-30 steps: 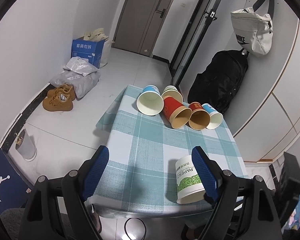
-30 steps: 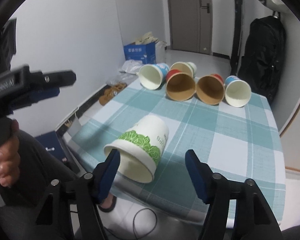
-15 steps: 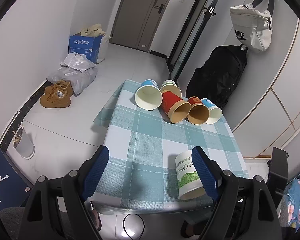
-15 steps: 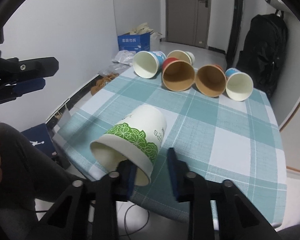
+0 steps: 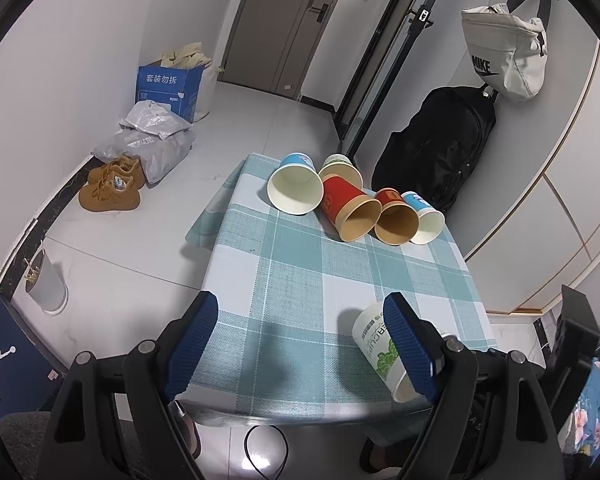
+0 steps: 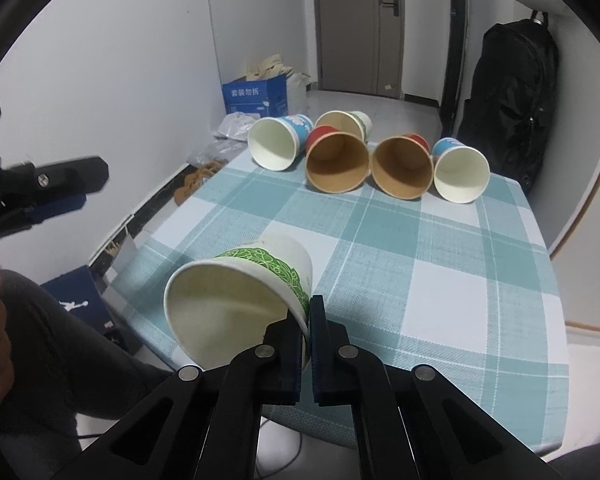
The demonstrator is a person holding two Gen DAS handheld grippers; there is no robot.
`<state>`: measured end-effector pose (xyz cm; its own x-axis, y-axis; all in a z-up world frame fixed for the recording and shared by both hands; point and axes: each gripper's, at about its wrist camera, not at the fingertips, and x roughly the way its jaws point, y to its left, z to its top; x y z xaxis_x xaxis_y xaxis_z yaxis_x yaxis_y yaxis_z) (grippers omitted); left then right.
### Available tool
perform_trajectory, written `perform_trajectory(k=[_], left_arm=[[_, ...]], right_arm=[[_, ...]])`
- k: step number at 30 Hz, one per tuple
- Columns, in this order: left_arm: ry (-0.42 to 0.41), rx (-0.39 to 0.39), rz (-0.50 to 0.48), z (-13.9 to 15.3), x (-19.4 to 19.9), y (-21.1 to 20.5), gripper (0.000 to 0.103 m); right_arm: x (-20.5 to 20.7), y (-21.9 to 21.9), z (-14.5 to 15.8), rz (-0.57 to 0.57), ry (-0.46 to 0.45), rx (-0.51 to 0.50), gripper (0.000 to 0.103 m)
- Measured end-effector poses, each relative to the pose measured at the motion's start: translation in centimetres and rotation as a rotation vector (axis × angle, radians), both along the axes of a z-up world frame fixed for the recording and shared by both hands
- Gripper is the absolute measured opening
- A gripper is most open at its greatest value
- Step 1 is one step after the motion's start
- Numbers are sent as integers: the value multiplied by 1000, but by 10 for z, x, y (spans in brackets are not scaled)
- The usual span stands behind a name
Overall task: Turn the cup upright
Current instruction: 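Tilt the cup upright with the right gripper, opening facing up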
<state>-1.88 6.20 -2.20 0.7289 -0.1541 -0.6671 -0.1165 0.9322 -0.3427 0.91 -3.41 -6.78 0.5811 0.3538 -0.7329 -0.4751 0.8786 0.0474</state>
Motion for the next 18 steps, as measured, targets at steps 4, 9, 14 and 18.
perform_trajectory(k=[4,9,14,18], left_arm=[[1,-6,-3,0,2,-2,82],[6,-20,-9,1,8,-9,82],[11,-35,-5,1,16,-18,82],[23,-44,-4,1,25,-26,82]], right_arm=[[-1,-6,7,15,24,49,2],[-2,-17,13,34,68,91,2],[-1,-38,22,24,128,152,2],[4,-54,29,24,175,166,2]])
